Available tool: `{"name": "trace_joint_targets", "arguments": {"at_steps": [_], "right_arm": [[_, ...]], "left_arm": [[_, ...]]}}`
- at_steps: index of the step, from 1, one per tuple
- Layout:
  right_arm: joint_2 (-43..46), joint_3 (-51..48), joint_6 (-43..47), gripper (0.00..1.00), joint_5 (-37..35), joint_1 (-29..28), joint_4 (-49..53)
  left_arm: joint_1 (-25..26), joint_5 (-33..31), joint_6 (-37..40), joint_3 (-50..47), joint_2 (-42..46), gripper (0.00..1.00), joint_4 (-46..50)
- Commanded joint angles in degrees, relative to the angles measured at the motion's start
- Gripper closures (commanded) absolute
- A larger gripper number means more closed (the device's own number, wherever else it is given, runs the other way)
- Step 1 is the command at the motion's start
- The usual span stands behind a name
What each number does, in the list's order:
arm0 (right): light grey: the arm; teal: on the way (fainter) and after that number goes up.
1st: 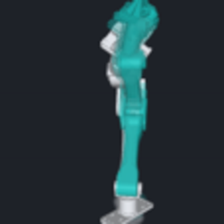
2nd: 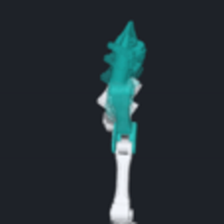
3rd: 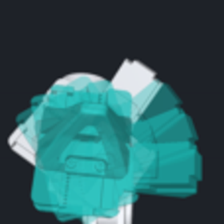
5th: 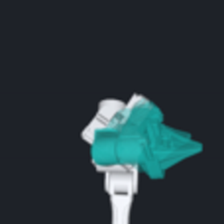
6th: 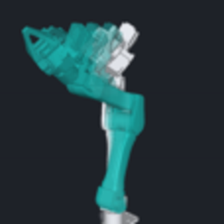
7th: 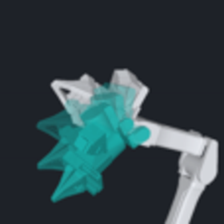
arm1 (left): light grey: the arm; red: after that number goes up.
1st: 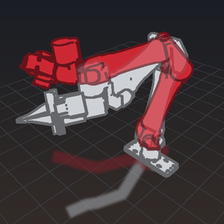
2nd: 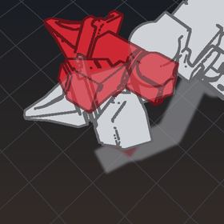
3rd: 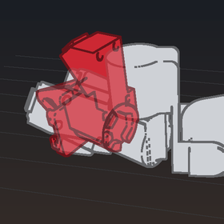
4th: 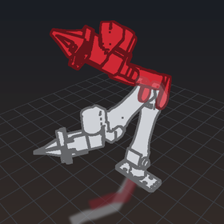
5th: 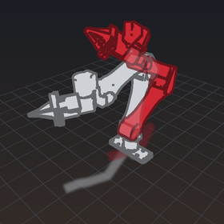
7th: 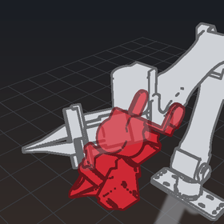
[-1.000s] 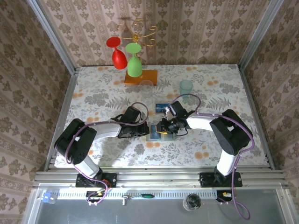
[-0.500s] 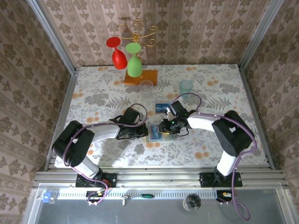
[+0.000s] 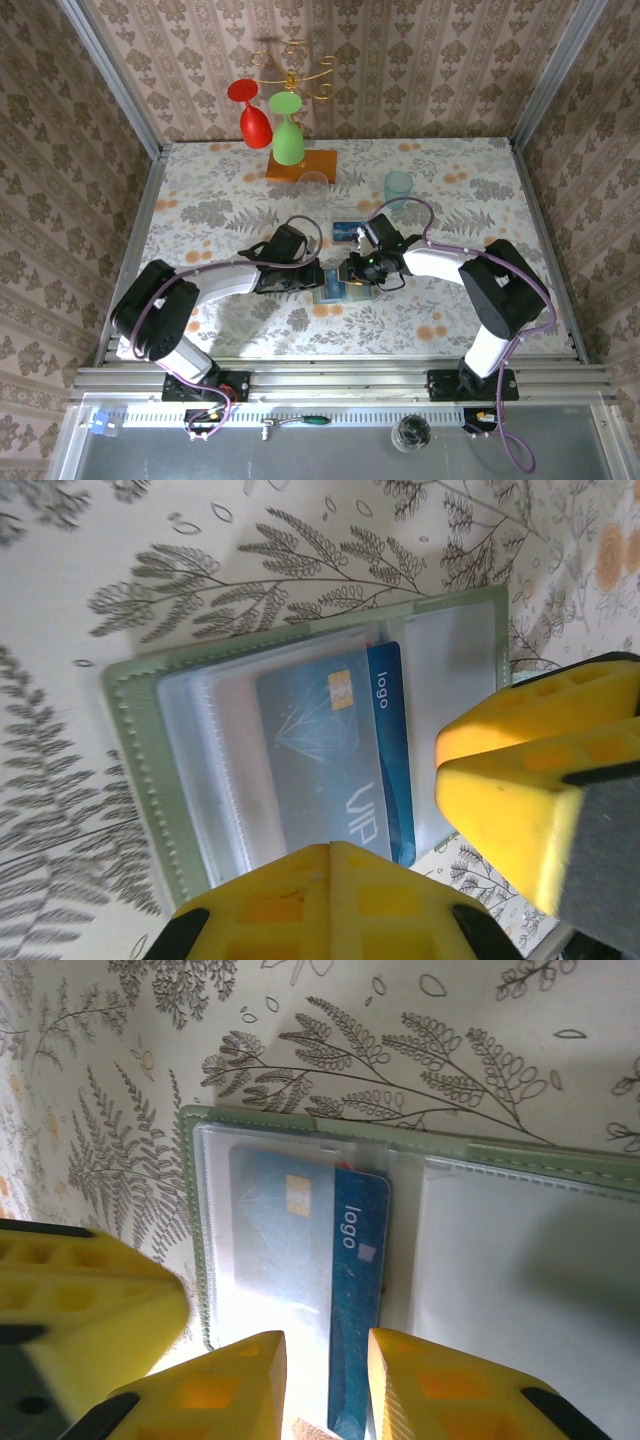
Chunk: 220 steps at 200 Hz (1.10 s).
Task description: Take the credit cards out of the card holder
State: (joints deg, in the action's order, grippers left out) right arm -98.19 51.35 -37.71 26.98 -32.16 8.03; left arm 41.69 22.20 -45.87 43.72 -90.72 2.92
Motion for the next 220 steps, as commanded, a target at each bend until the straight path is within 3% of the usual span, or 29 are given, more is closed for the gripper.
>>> {"name": "trace_joint_targets", "arguments": {"at_steps": [1, 24, 136, 191, 220], "right_arm": [[0.12, 1.29, -0.69, 0.72, 1.93, -0.27, -1.32], [-0.26, 1.21, -1.0, 0.72, 2.54, -0.27, -1.93], [-4.09, 2.0, -1.32, 0.73, 5.84, -0.27, -3.68], [-5.65, 1.38, -1.75, 0.86, 7.37, -0.31, -5.24], [-5.52, 1.88, -0.78, 0.8, 4.49, -0.44, -1.92]], "left_arm": [[0.75, -1.02, -0.08, 1.26, -2.18, 0.97, 1.14], [1.32, -3.38, 1.36, 2.07, -2.49, 0.98, 4.45], [1.29, -3.37, 0.96, 0.66, -3.78, 0.99, 2.47], [1.21, -3.21, 0.83, 0.48, -3.75, 0.98, 2.29], [1.27, -3.21, 0.71, 0.31, -3.72, 0.98, 2.1]]}}
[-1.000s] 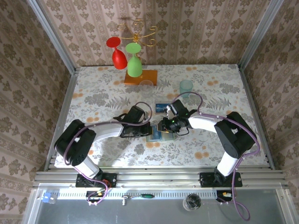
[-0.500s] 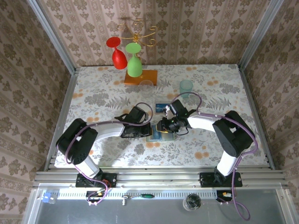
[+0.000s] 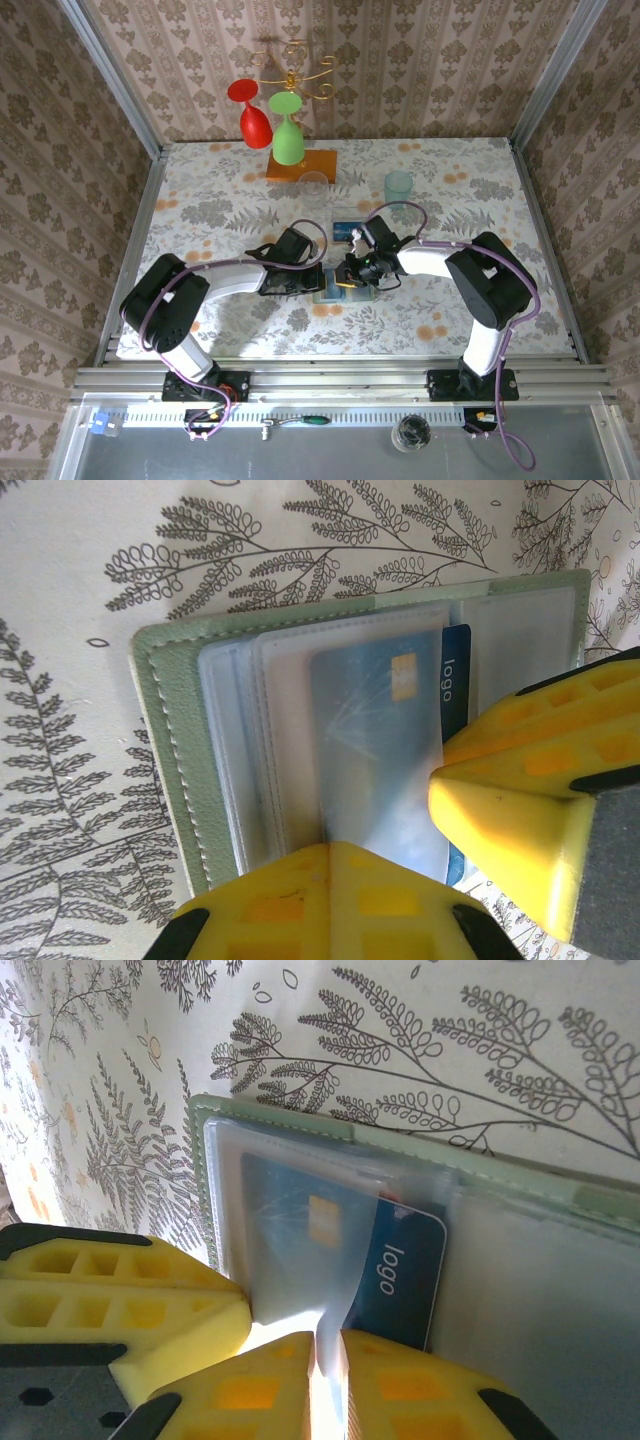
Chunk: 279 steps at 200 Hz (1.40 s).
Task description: Take the credit cards out of the card holder
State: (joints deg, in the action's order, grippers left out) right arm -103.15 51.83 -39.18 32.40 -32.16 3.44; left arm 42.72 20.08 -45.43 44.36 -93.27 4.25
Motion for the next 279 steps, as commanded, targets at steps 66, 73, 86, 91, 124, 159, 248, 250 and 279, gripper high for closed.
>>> {"name": "trace_joint_targets", "arguments": {"at_steps": [66, 73, 86, 91, 124, 159, 248, 250, 279], "right_arm": [[2.79, 2.83, 3.71, 0.7, -7.22, -0.53, 8.78], [3.15, 2.61, 3.75, 0.7, -6.54, -0.53, 8.02], [3.7, 2.37, 3.57, 0.7, -4.31, -0.53, 6.18], [3.86, 2.23, 3.48, 0.7, -3.57, -0.53, 5.61], [4.78, 1.98, 3.32, 0.7, -1.44, -0.45, 4.46], [6.78, 1.45, 3.2, 0.7, -4.4, -0.19, 5.91], [6.63, 0.15, 2.53, 0.7, -5.78, 1.49, 7.15], [6.6, 0.12, 2.46, 0.7, -5.77, 1.49, 7.12], [5.53, 0.17, 2.16, 0.7, -5.39, 1.55, 6.49]], "left_arm": [[0.25, -0.99, 0.41, 0.09, -1.1, 0.98, 1.02], [0.2, -1.05, 0.35, 0.11, -1.03, 0.98, 1.02], [0.2, -1.0, 0.21, 0.18, -0.84, 0.98, 0.87], [0.26, -0.96, 0.26, 0.32, -0.65, 0.98, 0.85], [0.07, -0.38, 0.43, 2.13, 0.12, 0.98, 1.47], [-0.08, 0.18, 1.31, 4.68, 0.15, 0.98, 3.11], [-0.17, -1.27, 2.18, 6.18, -3.41, 1.0, 4.33], [-0.18, -1.27, 2.12, 6.16, -3.41, 1.0, 4.24], [-0.13, -0.52, 1.67, 5.64, -4.3, 1.0, 3.05]]}}
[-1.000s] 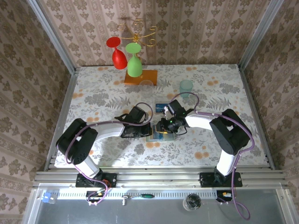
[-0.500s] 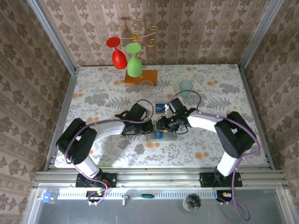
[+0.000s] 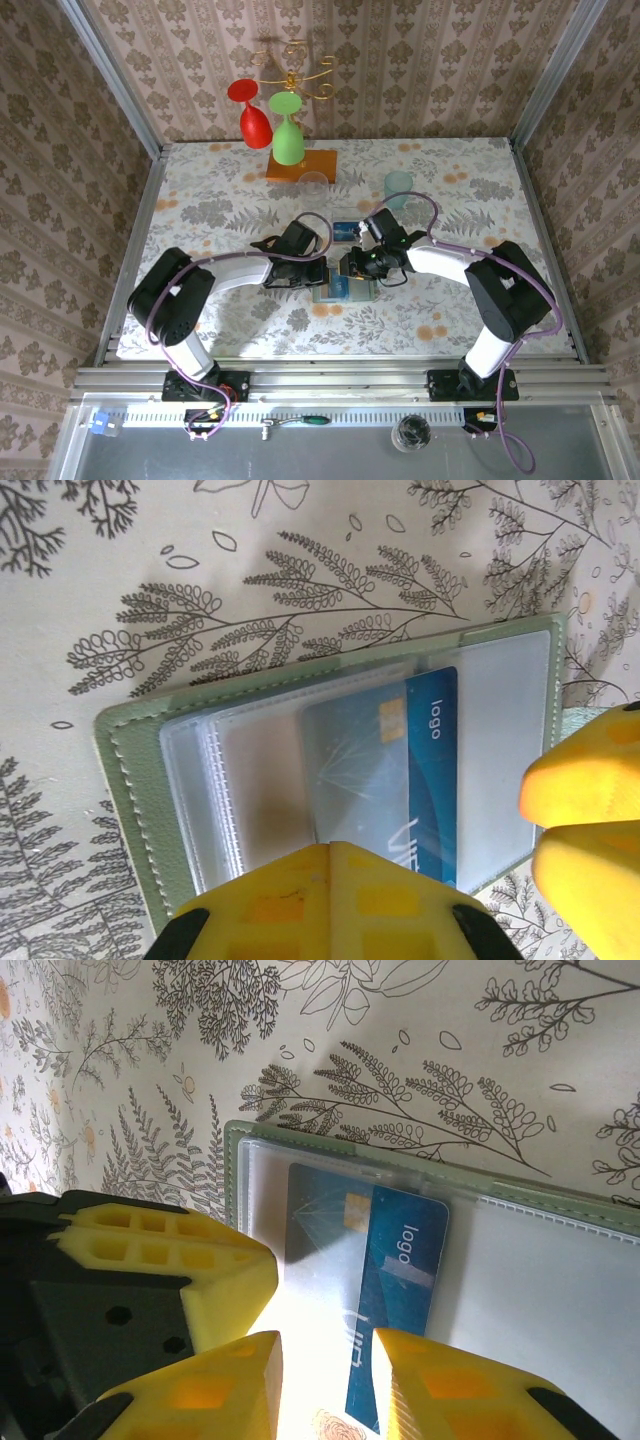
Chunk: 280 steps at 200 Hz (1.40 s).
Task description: Take the credit cards out of the card holder
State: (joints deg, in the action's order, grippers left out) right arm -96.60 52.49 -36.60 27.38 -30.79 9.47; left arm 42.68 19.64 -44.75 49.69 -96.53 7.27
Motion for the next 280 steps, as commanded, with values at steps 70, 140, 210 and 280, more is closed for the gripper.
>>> {"name": "trace_joint_targets", "arguments": {"at_steps": [70, 140, 210, 280], "right_arm": [[-3.5, -1.66, -1.81, 0.7, 1.14, 0.24, -1.97], [-3.65, -2.68, -2.42, 0.7, 0.24, 0.38, -2.23], [-2.88, -4.28, -5.84, 0.71, 5.13, 0.55, -7.89], [-0.53, -4.94, -4.38, 0.71, 0.48, 0.89, -5.22]], "left_arm": [[-0.23, 0.41, 0.19, -1.93, -0.78, 1.0, -0.9], [-0.24, 0.4, -0.2, -2.49, -0.43, 1.0, -1.36], [-0.24, 0.53, -0.44, -2.67, -0.43, 1.0, -1.56], [-0.31, 0.49, -0.42, -3.07, -0.41, 1.0, -1.65]]}}
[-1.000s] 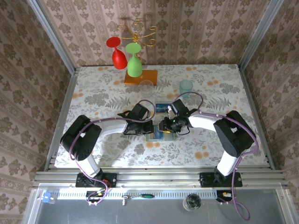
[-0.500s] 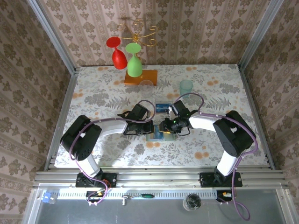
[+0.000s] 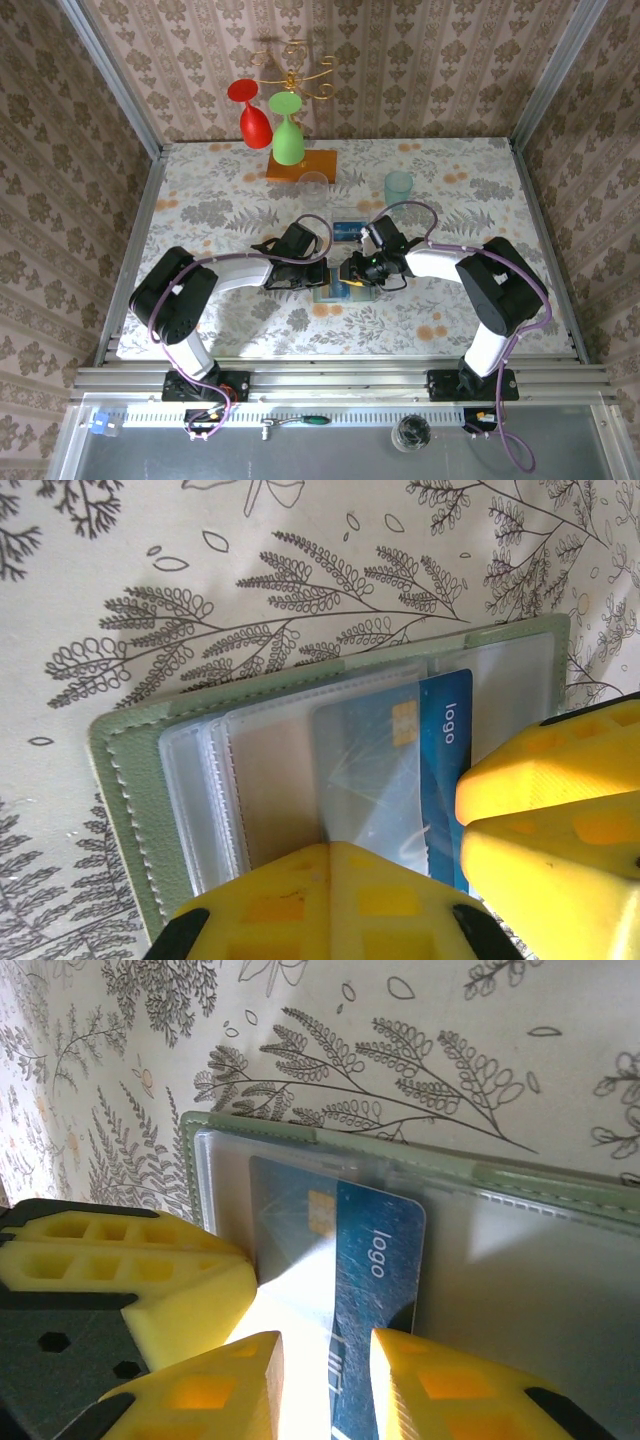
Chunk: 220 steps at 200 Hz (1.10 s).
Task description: Take the credit cards out of the card holder
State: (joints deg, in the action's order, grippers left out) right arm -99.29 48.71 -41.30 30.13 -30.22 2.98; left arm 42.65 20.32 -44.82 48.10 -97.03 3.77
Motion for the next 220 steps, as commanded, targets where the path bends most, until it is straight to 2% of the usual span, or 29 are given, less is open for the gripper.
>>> {"name": "trace_joint_targets", "arguments": {"at_steps": [1, 51, 107, 150, 182, 220], "right_arm": [[2.21, -1.16, 0.33, 0.71, -2.36, 0.33, 1.34], [1.56, -1.47, 0.13, 0.7, -3.58, 0.33, 1.63], [4.03, -3.24, -1.32, 0.7, -0.42, 0.32, -3.9], [6.79, -3.53, 0.29, 0.7, -3.62, 0.45, 0.03], [5.54, -3.79, 0.75, 0.7, -4.91, 0.74, 2.06], [3.16, -4.28, -0.3, 0.69, -2.17, 0.77, -0.39]], "left_arm": [[-0.29, -0.19, -0.36, -1.45, 0.09, 1.0, 1.85], [-0.44, -0.21, -0.45, -2.43, 0.71, 1.0, 1.59], [-0.71, -0.08, -0.26, -2.74, 1.13, 1.0, 1.72], [-0.82, -0.06, -0.18, -2.53, 1.09, 1.0, 1.69], [-0.83, 0.1, -0.1, -2.23, 0.85, 1.0, 1.68], [-0.87, 0.38, -0.02, -2.19, 0.74, 1.0, 1.68]]}}
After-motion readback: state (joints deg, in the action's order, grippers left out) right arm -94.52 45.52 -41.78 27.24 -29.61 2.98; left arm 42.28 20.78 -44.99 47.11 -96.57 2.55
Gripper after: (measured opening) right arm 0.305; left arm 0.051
